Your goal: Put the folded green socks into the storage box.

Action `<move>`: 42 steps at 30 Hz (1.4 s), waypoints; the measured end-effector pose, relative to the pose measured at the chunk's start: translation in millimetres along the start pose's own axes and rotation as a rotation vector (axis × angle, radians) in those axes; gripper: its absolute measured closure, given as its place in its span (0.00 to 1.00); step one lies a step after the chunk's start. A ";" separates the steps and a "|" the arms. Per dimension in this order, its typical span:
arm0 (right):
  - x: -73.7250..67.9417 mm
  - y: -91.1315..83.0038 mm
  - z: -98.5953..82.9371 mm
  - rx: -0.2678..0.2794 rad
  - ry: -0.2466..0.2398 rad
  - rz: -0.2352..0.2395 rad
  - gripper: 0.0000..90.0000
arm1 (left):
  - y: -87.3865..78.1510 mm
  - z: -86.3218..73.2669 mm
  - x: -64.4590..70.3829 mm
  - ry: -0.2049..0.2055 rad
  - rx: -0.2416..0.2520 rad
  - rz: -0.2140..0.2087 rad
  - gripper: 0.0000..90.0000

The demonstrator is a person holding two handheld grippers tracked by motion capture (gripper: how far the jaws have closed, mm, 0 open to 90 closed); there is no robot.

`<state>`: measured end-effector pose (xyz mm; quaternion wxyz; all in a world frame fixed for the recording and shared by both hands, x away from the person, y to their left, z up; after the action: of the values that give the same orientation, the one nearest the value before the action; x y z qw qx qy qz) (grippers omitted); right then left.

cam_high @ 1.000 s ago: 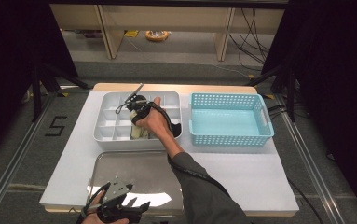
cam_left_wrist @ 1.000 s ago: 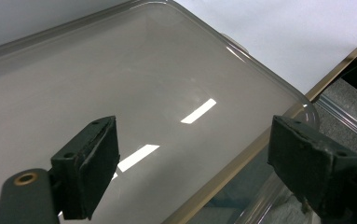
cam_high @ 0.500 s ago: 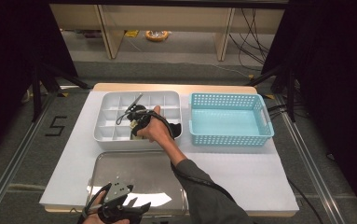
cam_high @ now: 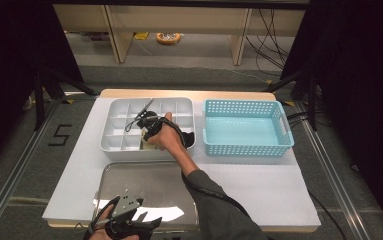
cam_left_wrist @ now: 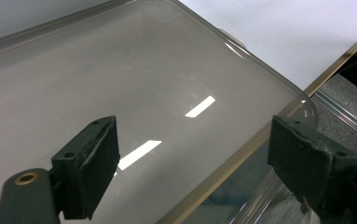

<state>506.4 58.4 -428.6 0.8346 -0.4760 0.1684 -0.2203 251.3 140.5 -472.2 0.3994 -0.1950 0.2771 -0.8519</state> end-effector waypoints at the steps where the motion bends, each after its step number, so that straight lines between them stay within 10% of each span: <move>1: -0.8 3.5 -1.4 -0.016 0.000 0.006 0.92 | -0.4 0.3 -0.1 0.000 -0.009 -0.007 0.18; 10: -5.6 14.2 -1.7 -0.062 0.007 0.015 0.88 | -1.1 -0.4 -1.6 0.023 -0.020 0.005 0.18; 27: -0.4 -50.2 -16.7 0.121 0.107 0.085 0.61 | 0.1 0.0 -1.5 -0.002 -0.003 -0.001 0.18; 42: -1.6 -104.0 -56.3 0.199 0.087 0.072 0.53 | -1.7 0.0 -8.0 -0.028 -0.008 0.008 0.18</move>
<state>455.8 -28.2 -365.8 0.8770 -0.3745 0.1985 -0.2263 255.1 147.7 -472.1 0.4057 -0.2077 0.2758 -0.8463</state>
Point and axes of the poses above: each handheld gripper's, and its own axes: y roughly forward along the jaws, z roughly out of its top, x roughly to its right, the point moved 1 cm from there along y, roughly forward along the jaws, and after that the axes turned 5 degrees about z, right-handed, at the moved point
